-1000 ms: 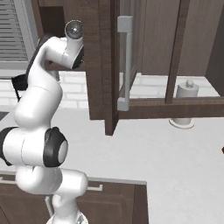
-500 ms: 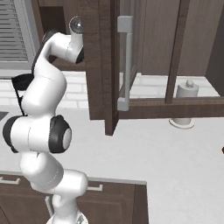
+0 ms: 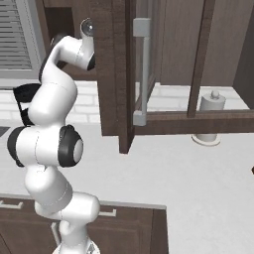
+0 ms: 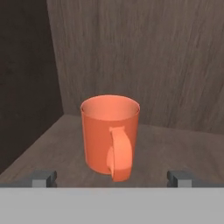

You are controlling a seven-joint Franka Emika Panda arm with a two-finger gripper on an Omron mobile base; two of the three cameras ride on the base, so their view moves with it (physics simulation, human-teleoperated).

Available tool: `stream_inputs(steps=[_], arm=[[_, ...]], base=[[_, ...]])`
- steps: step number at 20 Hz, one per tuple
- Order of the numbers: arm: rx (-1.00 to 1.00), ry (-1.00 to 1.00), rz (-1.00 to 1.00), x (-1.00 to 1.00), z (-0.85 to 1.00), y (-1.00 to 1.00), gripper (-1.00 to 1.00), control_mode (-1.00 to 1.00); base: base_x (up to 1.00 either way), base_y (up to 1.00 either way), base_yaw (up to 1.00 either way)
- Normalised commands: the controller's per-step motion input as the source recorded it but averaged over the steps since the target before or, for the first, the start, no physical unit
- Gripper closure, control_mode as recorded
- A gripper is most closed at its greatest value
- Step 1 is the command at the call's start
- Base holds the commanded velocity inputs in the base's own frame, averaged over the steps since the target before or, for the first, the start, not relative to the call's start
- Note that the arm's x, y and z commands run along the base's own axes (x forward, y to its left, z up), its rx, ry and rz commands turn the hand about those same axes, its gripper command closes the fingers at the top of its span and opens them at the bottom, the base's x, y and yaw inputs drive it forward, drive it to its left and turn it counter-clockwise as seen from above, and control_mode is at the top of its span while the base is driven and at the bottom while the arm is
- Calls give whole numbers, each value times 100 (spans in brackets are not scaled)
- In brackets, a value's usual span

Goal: Gather all objects into one cabinet and sort the glasses and bowls to opposite sides.

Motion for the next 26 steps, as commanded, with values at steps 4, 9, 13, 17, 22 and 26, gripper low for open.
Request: stream_inputs(steps=[4,9,13,17,22,26], arm=[[0,0,0,17,-34,2,-100,-100],[0,0,0,27,-3,0,-100,-100],[0,0,0,37,0,0,-100,-100],[0,0,0,21,0,0,-100,-100],[0,0,0,18,-1,0,-100,-100],[0,0,0,23,-15,1,-100,-100]], base=[[0,0,0],[0,0,0],[0,0,0],[0,0,0],[0,0,0],[0,0,0]])
